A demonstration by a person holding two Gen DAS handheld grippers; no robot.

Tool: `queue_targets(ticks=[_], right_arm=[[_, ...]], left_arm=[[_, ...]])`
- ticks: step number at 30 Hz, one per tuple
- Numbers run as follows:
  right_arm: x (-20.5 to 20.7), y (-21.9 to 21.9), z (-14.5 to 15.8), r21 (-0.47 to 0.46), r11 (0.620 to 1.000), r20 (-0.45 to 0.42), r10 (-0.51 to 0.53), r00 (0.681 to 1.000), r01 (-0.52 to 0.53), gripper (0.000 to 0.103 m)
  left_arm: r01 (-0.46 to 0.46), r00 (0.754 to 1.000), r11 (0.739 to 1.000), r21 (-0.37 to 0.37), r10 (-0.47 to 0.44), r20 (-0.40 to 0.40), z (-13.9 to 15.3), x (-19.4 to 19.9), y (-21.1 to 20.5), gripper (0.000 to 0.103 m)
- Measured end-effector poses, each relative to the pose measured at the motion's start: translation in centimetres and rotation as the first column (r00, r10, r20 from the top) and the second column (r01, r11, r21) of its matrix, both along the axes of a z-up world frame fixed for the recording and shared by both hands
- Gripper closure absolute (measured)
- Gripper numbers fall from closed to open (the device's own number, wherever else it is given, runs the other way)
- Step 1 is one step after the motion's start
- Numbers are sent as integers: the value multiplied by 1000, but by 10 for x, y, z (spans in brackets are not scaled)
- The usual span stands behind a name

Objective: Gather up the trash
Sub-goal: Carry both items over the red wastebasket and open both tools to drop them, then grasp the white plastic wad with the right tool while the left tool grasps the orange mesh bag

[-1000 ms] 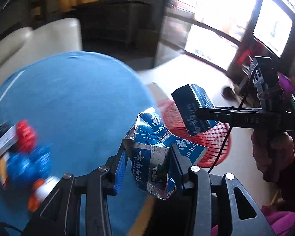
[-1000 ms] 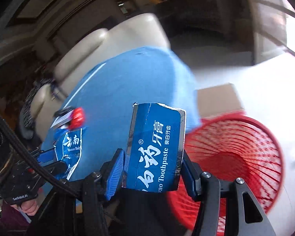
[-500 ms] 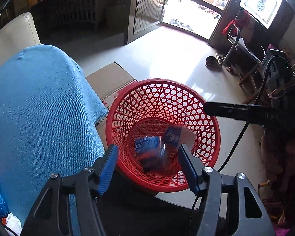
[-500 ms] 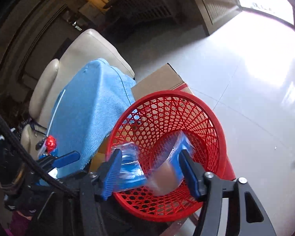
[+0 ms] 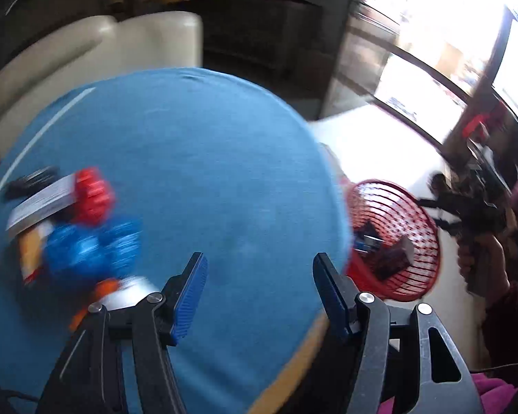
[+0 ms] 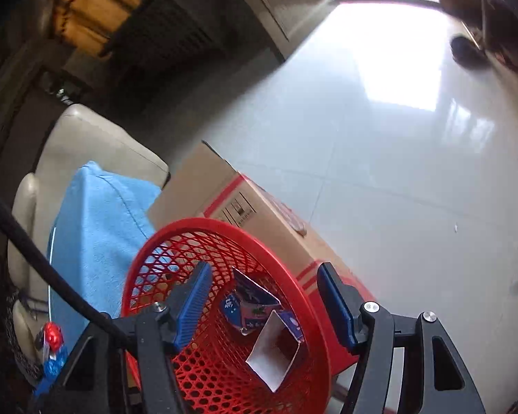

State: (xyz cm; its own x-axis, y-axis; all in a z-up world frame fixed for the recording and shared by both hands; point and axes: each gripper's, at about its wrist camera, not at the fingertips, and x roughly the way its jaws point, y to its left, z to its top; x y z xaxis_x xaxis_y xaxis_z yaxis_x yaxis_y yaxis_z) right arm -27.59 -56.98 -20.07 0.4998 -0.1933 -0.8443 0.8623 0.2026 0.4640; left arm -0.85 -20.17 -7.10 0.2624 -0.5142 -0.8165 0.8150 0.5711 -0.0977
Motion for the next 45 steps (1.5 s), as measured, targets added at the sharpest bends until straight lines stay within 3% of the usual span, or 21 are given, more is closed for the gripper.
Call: queue_targets(ticks=[3,8,10,14,17,20,22,23,25,26,30,32,34,37,38,41,45], right_arm=[[14,11,-3,2,1000,-13,18,1000,-18,34],[39,32,-2,39,995,-37,96,995,-94,34],[42,41,1,31,993,-55,114,992,-113,34],[36,39,33,-113,990,-149,62,987,-79,34],[46,43,70,-236,967,-137,63,989,-94,34],[76,64,102,-308,929,-70,194,978,-206,34],[108,90,116,-332,883,-23,343,939,-331,34],[125,106,120,-332,853,-3,426,905,-402,34],[162,141,120,-298,781,54,588,807,-549,34],[185,163,117,-268,727,95,673,734,-632,34],[241,234,112,-235,555,186,831,524,-798,36],[266,263,108,-224,485,191,873,450,-846,36],[281,280,101,-217,444,187,893,410,-869,36],[306,297,87,-183,413,161,908,388,-892,36],[312,299,82,-168,410,165,908,385,-896,37],[325,307,64,-125,410,158,907,390,-903,56],[326,300,54,-114,435,178,894,412,-893,61]], left_arm=[[-173,985,985,-13,173,14,7,31,59,35],[-377,926,926,-33,377,-15,3,72,129,35],[-401,916,915,-49,400,-32,0,78,139,35],[-384,923,922,-50,384,-21,-11,78,140,34],[-363,932,931,-30,362,-18,-23,75,136,34],[-358,933,934,-15,358,-25,-37,74,139,34],[-357,933,934,-17,357,-38,-41,75,145,34],[-356,934,934,-20,355,-43,-42,76,147,34],[-348,937,937,-31,346,-47,-41,75,151,34],[-338,941,940,-45,335,-53,-40,74,153,34],[-318,948,945,-78,313,-64,-36,76,161,34],[-318,947,944,-86,313,-73,-38,77,167,38],[-322,945,942,-90,315,-85,-39,80,170,45],[-319,946,943,-92,310,-95,-41,79,174,46],[-312,948,946,-92,303,-99,-42,78,174,46],[-294,953,951,-98,284,-104,-42,77,174,46],[-266,958,958,-108,251,-138,-42,80,169,44]])
